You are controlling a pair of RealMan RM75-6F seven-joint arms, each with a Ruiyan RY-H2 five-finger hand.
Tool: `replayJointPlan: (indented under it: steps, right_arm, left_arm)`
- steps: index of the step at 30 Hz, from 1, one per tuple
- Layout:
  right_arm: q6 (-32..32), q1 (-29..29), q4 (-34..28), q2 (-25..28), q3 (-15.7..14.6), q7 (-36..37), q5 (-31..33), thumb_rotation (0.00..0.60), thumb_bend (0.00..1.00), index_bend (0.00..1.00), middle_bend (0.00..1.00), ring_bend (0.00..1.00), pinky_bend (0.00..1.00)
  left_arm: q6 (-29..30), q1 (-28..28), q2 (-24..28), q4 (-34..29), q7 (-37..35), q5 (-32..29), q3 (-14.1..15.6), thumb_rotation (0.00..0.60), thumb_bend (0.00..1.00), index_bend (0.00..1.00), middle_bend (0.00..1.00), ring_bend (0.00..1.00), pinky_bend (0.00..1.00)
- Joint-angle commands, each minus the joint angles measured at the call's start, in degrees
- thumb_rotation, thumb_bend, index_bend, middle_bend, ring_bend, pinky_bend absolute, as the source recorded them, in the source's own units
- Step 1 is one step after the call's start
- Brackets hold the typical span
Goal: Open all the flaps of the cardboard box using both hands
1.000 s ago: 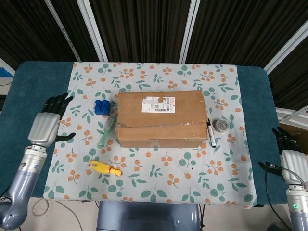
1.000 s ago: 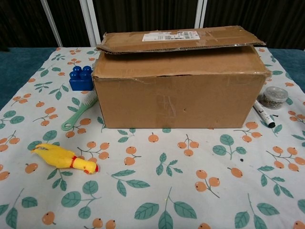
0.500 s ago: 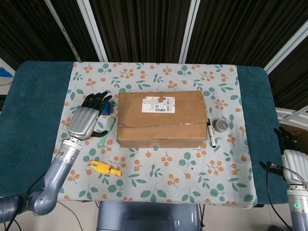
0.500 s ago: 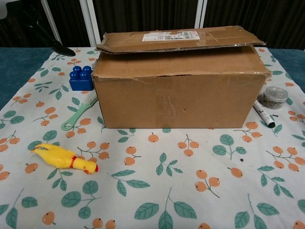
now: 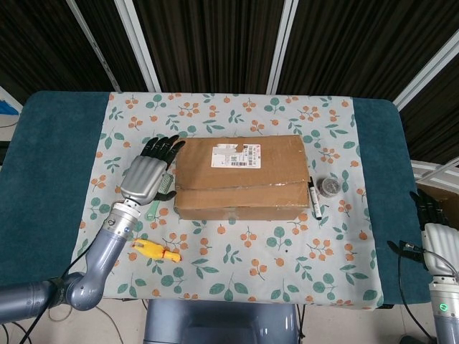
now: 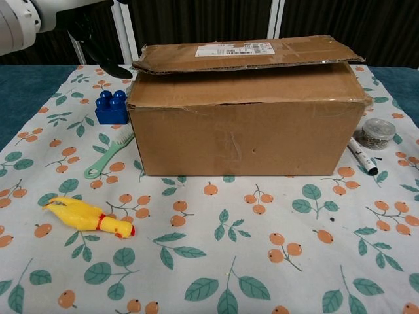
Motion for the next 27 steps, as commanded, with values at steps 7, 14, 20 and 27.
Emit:
replayJointPlan:
  steps: [7,14,20,27]
  right_arm:
    - [0.0,-0.2,0.0,0.1,0.1,0.3,0.4,0.600,0.12,0.00,0.00,0.00,0.20]
    - [0.0,-0.4,-0.2,0.2,0.2,0.2,0.6,0.600,0.12,0.00,0.00,0.00,0.20]
    - [0.1,-0.6,-0.3,0.3,0.2,0.2,0.8,0.600,0.12,0.00,0.00,0.00,0.20]
    - [0.0,-0.6,-0.5,0.4,0.2,0.4,0.8,0.600,0.12,0.00,0.00,0.00,0.20]
  left_arm:
    - [-0.5,-3.2,-3.1,3.7,0.4,-1.3,0.3,0.600,0.17,0.00,0.00,0.00,0.05]
    - [-0.7,-5.6,-5.2,6.4,-0.2,-0.6,-0.1,0.600,0.29,0.00,0.00,0.00,0.05]
    - [0.8,-6.3,-5.4,7.9,-1.6,2.4,-0.6,0.600,0.31,0.00,0.00,0.00,0.05]
    - [1.0,-7.7,-4.1,10.5,-2.6,3.1,-2.9,0.600,0.31,0.00,0.00,0.00,0.05]
